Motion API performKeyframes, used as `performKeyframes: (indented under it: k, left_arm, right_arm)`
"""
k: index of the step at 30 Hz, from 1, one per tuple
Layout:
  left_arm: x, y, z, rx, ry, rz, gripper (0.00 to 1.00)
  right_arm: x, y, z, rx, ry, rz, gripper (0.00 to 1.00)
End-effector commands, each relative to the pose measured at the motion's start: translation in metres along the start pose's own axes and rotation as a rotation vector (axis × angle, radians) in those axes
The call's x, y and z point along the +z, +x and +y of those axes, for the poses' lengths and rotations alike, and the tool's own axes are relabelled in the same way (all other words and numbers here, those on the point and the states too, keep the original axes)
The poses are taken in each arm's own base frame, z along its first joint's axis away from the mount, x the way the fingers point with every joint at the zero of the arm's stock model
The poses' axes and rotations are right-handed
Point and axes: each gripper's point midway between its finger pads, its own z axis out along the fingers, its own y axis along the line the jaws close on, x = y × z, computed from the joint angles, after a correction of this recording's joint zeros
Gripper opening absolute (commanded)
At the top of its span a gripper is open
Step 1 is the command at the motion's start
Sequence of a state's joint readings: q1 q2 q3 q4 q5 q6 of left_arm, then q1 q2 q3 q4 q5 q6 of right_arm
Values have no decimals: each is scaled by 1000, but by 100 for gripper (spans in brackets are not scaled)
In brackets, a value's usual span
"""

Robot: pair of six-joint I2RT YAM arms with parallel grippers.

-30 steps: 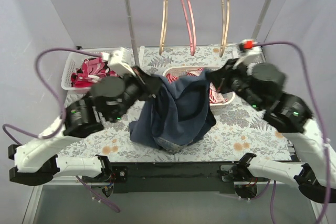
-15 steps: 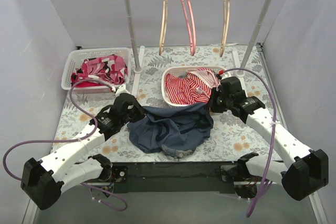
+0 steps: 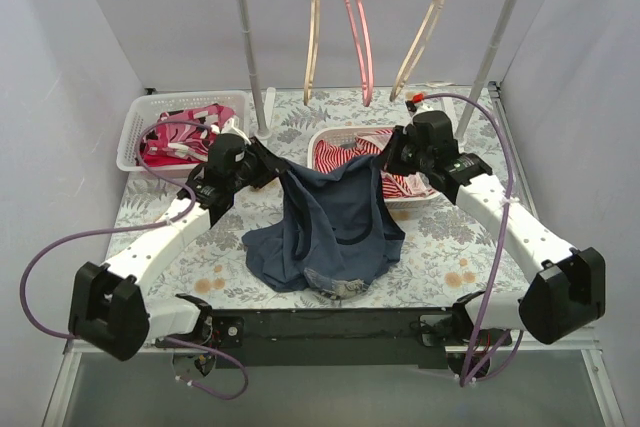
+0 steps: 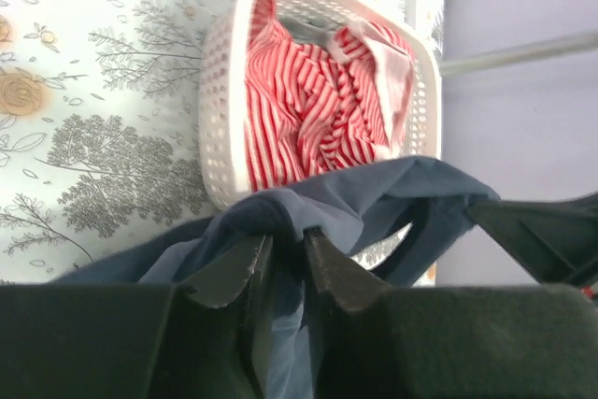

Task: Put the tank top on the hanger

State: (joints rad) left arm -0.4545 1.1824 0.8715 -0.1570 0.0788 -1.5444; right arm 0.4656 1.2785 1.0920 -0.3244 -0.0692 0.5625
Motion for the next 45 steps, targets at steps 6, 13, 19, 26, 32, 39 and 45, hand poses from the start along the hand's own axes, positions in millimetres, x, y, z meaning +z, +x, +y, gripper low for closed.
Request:
performKeyframes:
  k: [6,13,19,26,32,39,45]
  left_arm:
    - [7,-8,-3,2,71,58,75]
    - [-21,-3,-3,60,62,72,79]
    - [-73,-58,-51,158,124,-120,78]
    - [-115,-144,-150,299,268,-339,68]
    - [-72,-186,-197,394,282,-341,65]
    - [-30,-212,-226,524,170,-401,66]
    - [-7,-199,-236,615,49,-458,66]
  right_arm:
    - [1,-6,-11,-50,16,-52,50]
    - [-32,20,-28,-79,36,-67,61]
    - [-60,38,-26,-75,-32,-111,61]
    - [-78,41,-25,-87,-46,-136,59]
    - [-82,42,-22,-86,-60,-135,59]
    - [-90,40,-18,-90,-72,-144,59]
    - [-92,39,-16,-89,-77,-144,59]
